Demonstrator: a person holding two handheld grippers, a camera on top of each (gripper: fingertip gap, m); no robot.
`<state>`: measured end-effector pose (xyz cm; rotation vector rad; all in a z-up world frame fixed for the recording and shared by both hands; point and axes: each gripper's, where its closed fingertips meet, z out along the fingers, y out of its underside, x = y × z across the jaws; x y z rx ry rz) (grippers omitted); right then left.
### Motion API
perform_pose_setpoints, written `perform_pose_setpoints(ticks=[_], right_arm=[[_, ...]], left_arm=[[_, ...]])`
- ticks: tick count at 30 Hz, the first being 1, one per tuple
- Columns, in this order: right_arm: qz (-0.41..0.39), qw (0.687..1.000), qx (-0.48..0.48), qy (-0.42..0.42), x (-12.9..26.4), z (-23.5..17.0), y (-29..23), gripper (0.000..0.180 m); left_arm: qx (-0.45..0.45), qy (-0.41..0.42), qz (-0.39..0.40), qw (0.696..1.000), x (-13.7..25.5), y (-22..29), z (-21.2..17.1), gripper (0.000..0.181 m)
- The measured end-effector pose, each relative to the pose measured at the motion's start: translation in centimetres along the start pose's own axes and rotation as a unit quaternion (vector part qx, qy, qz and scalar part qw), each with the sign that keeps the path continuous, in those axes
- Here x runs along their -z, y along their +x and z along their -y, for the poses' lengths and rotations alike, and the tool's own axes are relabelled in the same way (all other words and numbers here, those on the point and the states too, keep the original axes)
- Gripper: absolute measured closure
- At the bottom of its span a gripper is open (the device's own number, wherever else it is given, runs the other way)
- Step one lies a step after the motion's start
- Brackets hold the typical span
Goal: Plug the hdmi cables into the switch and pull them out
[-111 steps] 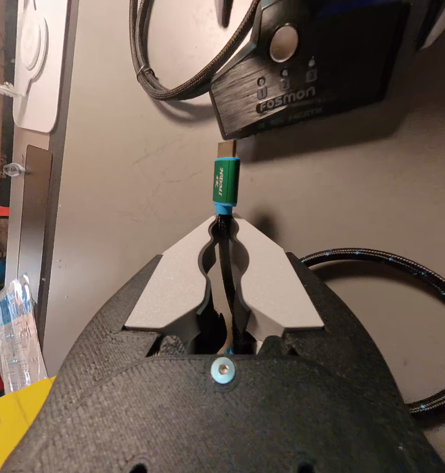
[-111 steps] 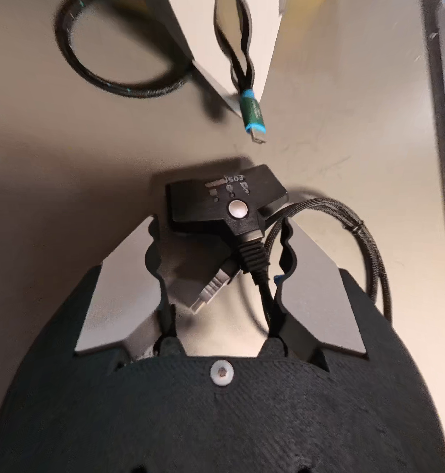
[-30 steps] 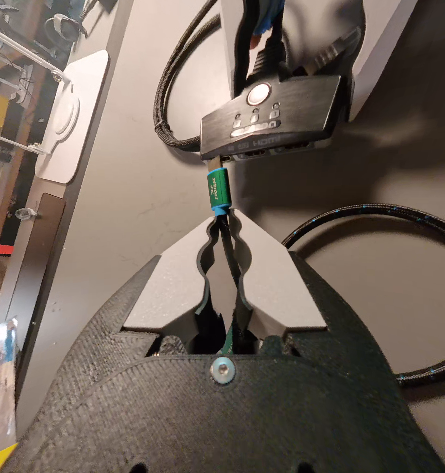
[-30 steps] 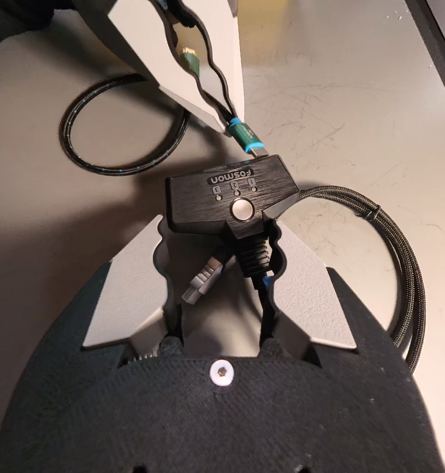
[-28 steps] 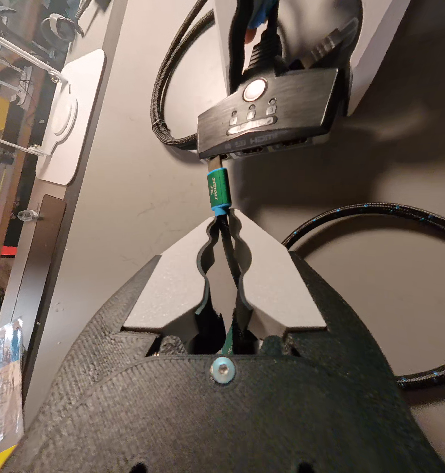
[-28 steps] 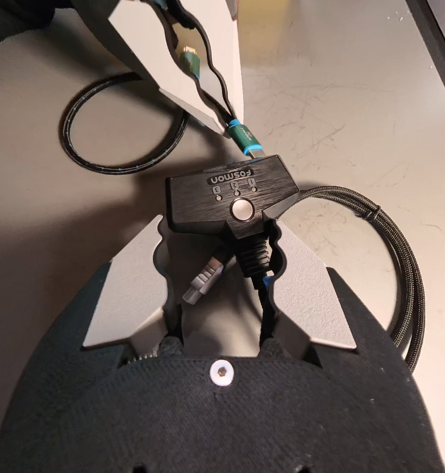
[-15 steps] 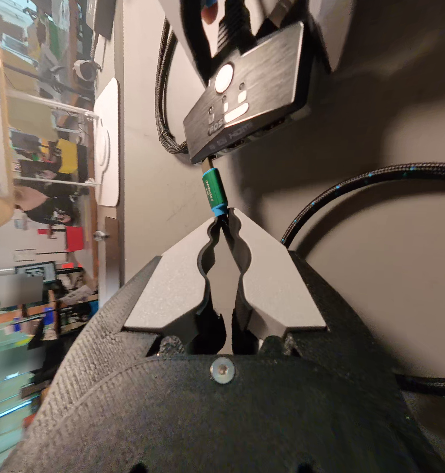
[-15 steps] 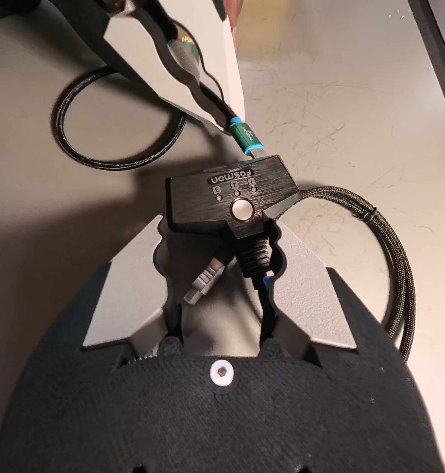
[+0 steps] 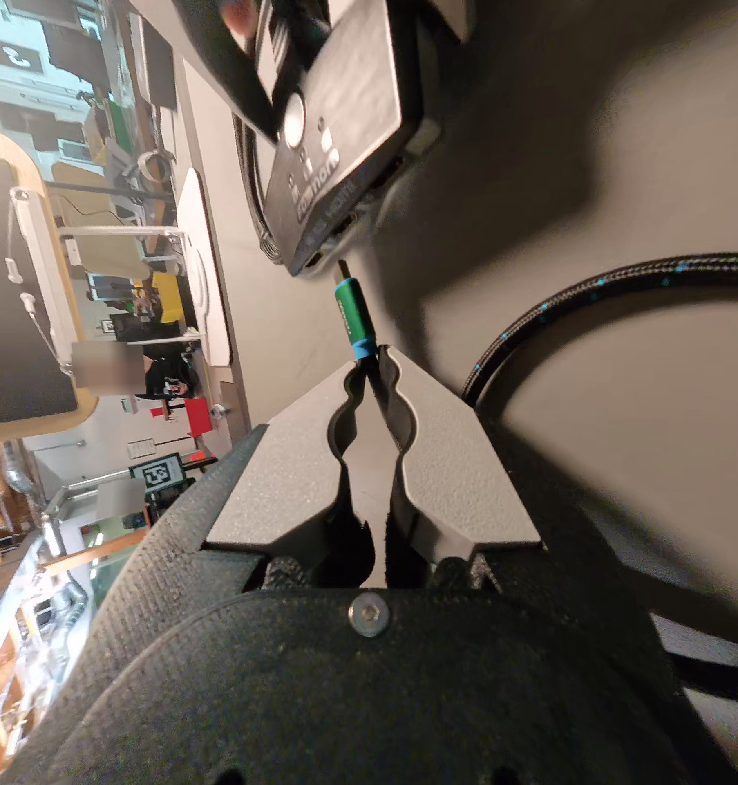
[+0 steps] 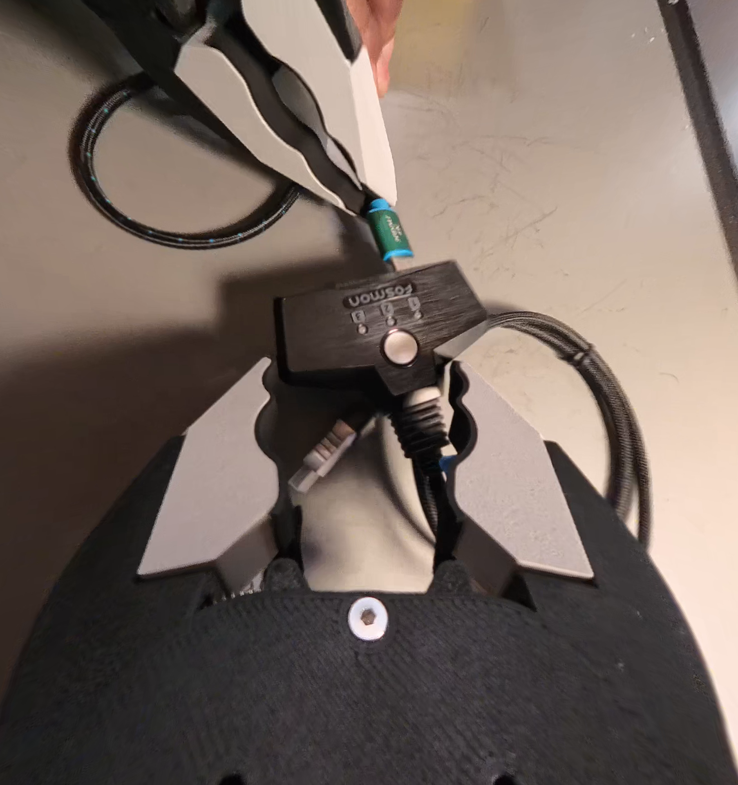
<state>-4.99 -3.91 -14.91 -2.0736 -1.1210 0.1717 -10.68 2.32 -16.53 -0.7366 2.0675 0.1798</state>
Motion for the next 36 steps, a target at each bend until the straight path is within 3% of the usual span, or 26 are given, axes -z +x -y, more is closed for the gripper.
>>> perform_pose_setpoints(ticks=[3,5,7,8,9,11,13,14,17,20,23,26,28,36], right_arm=[[-0.1,0.992,0.012,0.079,3.6,3.1,3.3,0.078],[-0.207,0.958,-0.026,0.198,8.0,6.3,7.0,0.065],[-0.266,0.929,-0.072,0.249,10.7,6.6,9.3,0.068],[-0.295,0.918,-0.077,0.253,11.4,6.2,10.1,0.093],[-0.313,0.91,-0.069,0.261,11.9,6.0,10.3,0.156],[-0.312,0.908,-0.066,0.273,11.9,6.2,10.2,0.176],[-0.283,0.916,-0.085,0.27,11.1,6.4,9.9,0.128],[-0.258,0.926,-0.092,0.259,10.3,6.2,9.4,0.117],[-0.155,0.965,-0.079,0.195,6.9,5.0,6.7,0.124],[-0.049,0.991,-0.05,0.11,3.4,3.2,2.7,0.094],[-0.026,1.0,0.007,0.017,0.6,1.1,0.3,0.071],[-0.032,0.998,0.026,-0.039,-1.5,-0.4,-0.3,0.072],[-0.039,0.999,0.017,-0.032,-1.9,-0.2,-0.1,0.088],[-0.006,1.0,-0.019,-0.014,-1.0,-0.8,0.1,0.091]], left_arm=[[0.016,-0.008,-0.004,1.0,-0.3,0.1,-0.8,0.172],[0.034,-0.004,-0.005,0.999,-0.4,0.0,-1.0,0.172],[0.041,-0.006,-0.003,0.999,-0.5,-0.1,-1.1,0.173],[0.042,-0.007,-0.003,0.999,-0.5,-0.1,-1.1,0.173],[0.043,-0.006,-0.004,0.999,-0.6,-0.1,-1.1,0.173],[0.041,-0.006,-0.002,0.999,-0.6,-0.1,-1.0,0.173],[0.039,-0.007,0.002,0.999,-0.6,-0.2,-1.0,0.172],[0.038,-0.007,0.005,0.999,-0.6,-0.3,-1.0,0.172],[0.031,-0.006,0.011,0.999,-0.5,-0.4,-0.9,0.172],[0.02,-0.011,0.017,1.0,-0.5,-0.5,-0.9,0.172],[0.01,-0.011,0.024,1.0,-0.5,-0.6,-0.7,0.172],[0.0,-0.013,0.029,1.0,-0.6,-0.6,-0.5,0.172],[-0.005,-0.011,0.03,0.999,-0.7,-0.5,-0.3,0.172],[-0.044,-0.014,0.071,0.996,-0.8,-1.3,0.6,0.173]])
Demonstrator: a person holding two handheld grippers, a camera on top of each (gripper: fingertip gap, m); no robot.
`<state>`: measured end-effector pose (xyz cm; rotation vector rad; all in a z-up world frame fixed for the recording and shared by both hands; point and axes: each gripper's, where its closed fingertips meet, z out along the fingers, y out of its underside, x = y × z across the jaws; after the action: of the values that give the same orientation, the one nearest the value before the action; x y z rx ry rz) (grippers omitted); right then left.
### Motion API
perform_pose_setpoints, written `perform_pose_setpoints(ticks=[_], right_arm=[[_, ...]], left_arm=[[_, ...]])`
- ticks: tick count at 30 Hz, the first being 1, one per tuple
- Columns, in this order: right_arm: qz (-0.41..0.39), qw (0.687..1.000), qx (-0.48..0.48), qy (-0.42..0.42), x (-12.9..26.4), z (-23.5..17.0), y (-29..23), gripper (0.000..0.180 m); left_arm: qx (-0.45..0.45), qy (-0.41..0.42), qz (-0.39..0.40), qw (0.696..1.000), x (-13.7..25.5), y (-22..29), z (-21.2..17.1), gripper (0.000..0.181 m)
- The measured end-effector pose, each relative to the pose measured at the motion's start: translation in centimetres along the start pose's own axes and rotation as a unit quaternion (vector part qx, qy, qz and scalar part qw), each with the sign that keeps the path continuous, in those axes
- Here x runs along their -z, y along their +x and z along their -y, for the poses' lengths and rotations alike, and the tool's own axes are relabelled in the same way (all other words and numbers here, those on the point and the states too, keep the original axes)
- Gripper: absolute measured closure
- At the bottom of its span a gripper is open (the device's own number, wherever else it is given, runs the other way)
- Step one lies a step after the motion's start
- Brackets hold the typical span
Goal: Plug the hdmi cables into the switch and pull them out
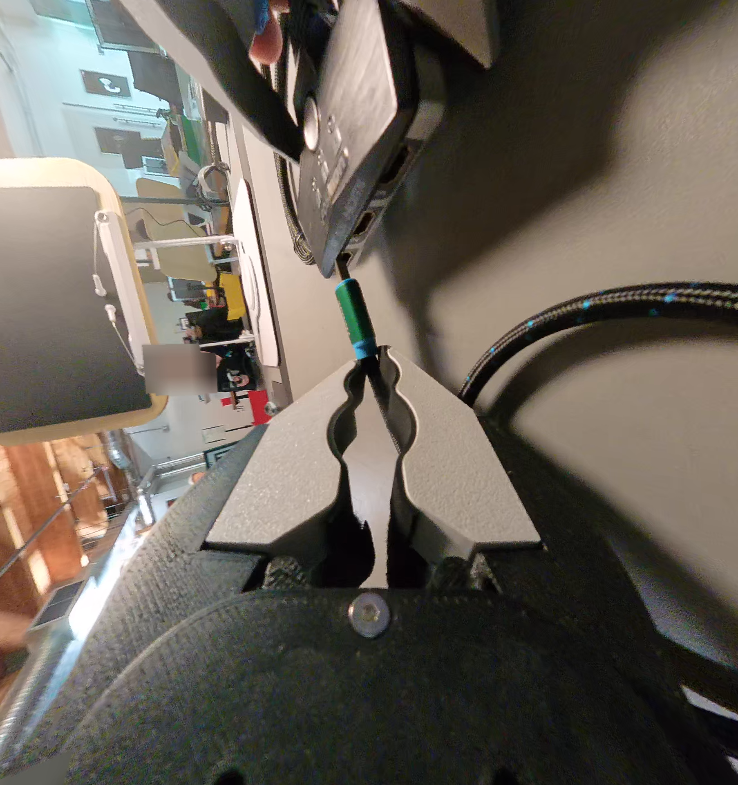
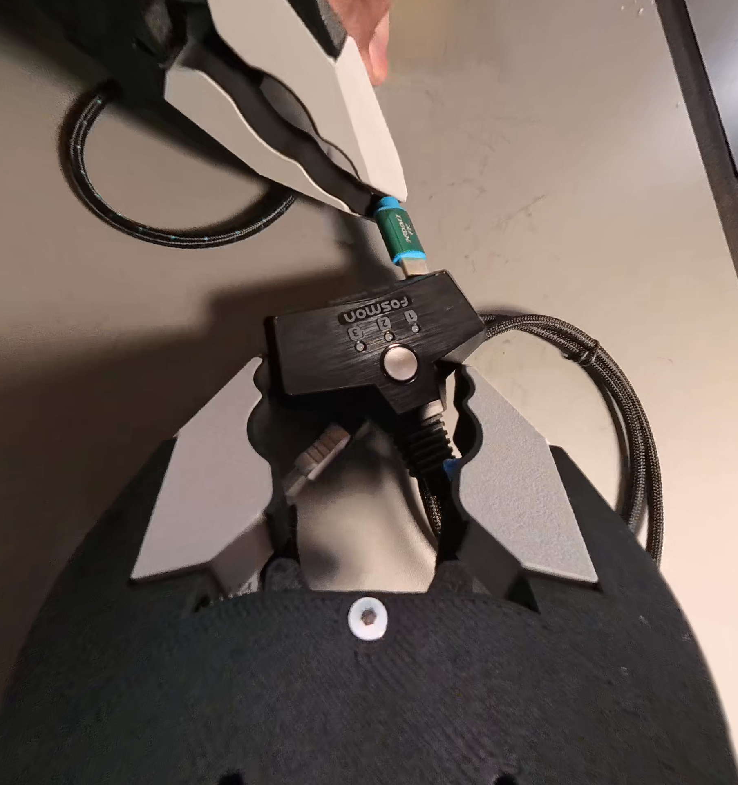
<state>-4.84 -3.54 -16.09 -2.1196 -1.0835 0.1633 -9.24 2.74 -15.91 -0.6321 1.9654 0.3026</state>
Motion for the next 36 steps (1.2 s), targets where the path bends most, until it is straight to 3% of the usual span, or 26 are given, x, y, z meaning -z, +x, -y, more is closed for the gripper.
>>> perform_pose_setpoints(ticks=[12,36], right_arm=[[0.01,0.999,-0.037,0.007,0.5,-0.1,0.4,0.092],[0.018,0.999,-0.043,0.008,0.8,-0.3,0.3,0.092]], left_arm=[[-0.076,-0.038,0.041,0.995,-0.4,-0.6,0.7,0.174],[-0.087,-0.039,0.047,0.994,-0.5,-0.5,0.9,0.173]])
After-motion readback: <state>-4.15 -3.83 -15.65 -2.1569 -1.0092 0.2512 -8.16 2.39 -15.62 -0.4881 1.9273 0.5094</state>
